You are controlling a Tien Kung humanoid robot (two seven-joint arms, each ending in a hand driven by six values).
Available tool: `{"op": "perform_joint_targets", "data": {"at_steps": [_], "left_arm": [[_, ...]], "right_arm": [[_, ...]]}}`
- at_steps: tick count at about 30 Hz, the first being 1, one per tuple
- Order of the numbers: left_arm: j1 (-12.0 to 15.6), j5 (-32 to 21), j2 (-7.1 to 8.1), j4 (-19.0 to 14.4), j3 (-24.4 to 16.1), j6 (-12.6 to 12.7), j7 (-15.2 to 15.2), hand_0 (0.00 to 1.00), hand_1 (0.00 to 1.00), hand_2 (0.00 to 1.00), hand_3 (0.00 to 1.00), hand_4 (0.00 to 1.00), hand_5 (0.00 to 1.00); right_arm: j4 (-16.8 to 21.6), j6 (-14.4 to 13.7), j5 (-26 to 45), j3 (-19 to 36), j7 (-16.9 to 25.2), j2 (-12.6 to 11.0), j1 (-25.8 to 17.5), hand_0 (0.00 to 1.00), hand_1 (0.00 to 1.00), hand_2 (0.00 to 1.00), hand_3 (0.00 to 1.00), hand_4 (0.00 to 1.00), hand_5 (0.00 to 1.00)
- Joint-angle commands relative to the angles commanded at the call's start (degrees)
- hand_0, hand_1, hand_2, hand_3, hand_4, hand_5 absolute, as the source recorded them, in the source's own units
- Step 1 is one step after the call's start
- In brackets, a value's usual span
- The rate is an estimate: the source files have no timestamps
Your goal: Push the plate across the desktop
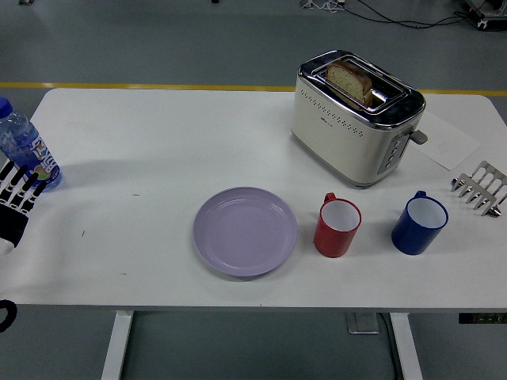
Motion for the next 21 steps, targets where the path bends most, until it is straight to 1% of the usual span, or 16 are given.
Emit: {"op": "perform_joint_targets", "data": {"at_steps": [14,21], "left_arm": [[-0.1,0.3,-0.38,-0.1,0.0,1.2,0.0,0.617,0.664,0.674,0.645,0.476,0.983],[-0.3,0.1,-0.85,-0.1,0.0,2.1,-1.1,0.617,0.664,0.677,0.644,0.476,0.982]], "right_arm": [[0.0,0.0,-0.1,0.0,0.0,0.0,0.2,0.636,0.610,0.645,0.583,0.370,0.159],[0.0,0.0,-0.2,0.0,0.1,-0.1,0.3,0.636,0.610,0.645,0.583,0.370,0.159]]}}
